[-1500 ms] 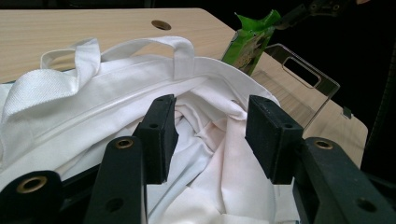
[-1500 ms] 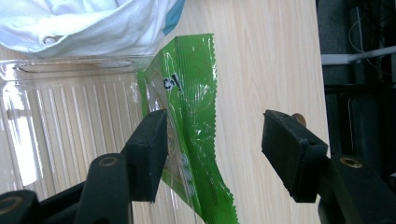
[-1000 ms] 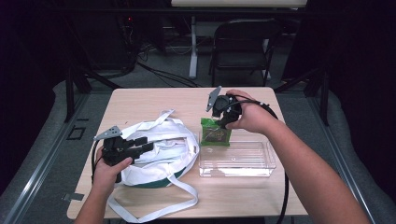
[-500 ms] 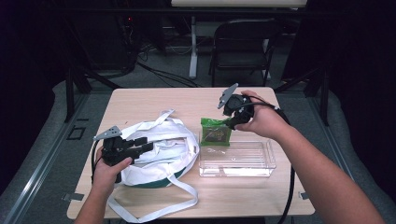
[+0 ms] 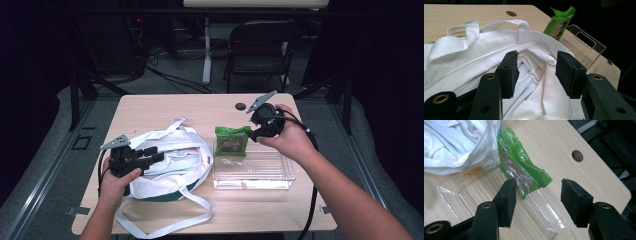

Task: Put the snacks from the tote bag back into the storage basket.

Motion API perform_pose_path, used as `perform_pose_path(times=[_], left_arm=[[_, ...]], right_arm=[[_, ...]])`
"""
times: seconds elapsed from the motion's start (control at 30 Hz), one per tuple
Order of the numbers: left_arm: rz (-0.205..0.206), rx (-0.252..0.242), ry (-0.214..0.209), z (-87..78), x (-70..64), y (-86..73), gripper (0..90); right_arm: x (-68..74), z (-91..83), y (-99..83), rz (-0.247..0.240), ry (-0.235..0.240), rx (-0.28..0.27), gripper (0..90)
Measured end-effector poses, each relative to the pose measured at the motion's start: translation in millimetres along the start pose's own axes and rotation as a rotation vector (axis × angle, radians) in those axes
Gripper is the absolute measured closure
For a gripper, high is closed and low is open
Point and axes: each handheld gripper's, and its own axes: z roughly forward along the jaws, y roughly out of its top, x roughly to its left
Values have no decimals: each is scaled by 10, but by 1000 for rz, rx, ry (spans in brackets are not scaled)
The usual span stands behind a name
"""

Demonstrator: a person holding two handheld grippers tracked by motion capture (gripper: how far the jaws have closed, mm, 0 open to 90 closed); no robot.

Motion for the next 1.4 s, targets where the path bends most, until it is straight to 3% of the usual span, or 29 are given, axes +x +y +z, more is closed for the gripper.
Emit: perform_pose_path(times=[0.3, 0.47, 0.67, 0.83, 1.1, 1.4], left_arm=[[-5, 17, 4, 16, 15, -22, 524], [-10, 14, 7, 23, 31, -33, 524], [-7, 23, 15, 33, 30, -37, 522], [-4, 24, 26, 43, 25, -45, 522], [-4, 23, 34, 36, 32, -48, 522], [-5, 20, 38, 28, 39, -48, 522]], right_arm=[[70, 57, -165, 141, 27, -19, 489], [138, 84, -293, 180, 45, -32, 501], [243, 122, -462, 194, 60, -41, 501], [340, 175, -614, 197, 52, -82, 503], [398, 229, -858, 247, 41, -145, 507], [522, 228, -1046, 239, 23, -197, 507]])
